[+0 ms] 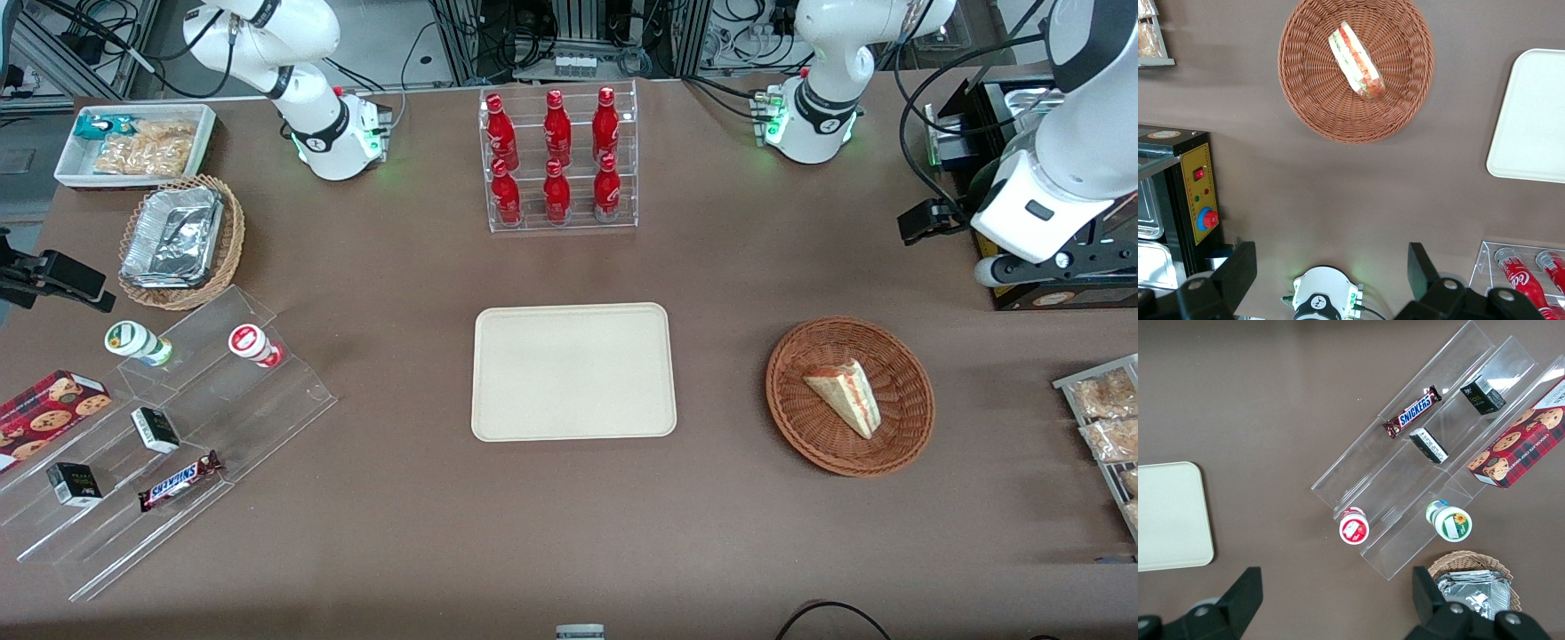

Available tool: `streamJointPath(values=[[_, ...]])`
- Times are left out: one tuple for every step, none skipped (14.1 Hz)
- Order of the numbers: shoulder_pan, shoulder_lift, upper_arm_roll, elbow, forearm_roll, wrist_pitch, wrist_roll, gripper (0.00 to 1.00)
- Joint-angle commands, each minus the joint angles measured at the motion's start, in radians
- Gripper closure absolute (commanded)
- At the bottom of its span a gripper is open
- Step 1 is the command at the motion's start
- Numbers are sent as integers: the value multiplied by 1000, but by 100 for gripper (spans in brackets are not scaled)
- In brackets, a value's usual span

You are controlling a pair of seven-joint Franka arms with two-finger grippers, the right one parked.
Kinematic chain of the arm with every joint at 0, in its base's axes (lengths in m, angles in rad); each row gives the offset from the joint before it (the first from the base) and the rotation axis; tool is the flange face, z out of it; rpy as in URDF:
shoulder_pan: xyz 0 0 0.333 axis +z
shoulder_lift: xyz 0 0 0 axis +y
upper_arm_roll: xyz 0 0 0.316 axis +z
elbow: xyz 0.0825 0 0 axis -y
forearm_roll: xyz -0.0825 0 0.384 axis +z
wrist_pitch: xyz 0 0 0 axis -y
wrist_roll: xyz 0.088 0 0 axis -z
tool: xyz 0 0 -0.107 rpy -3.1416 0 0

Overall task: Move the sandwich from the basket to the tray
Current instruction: 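Move the left gripper toward the wicker basket holding the sandwich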

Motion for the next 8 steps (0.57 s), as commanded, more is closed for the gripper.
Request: streamJointPath(values=[[-13, -36, 18, -40, -10, 21, 22, 0], [-13, -36, 18, -41, -10, 23, 20, 0], [-13, -33, 18, -42, -10, 26, 11, 0], [-13, -28, 18, -45, -11, 41, 11, 0], [-13, -19, 19, -53, -11, 58, 12, 0], [-13, -5, 19, -73, -2, 78, 11, 0], [-11, 10, 19, -103, 3, 117, 11, 0], [-6, 21, 21, -152, 1, 162, 9, 0]])
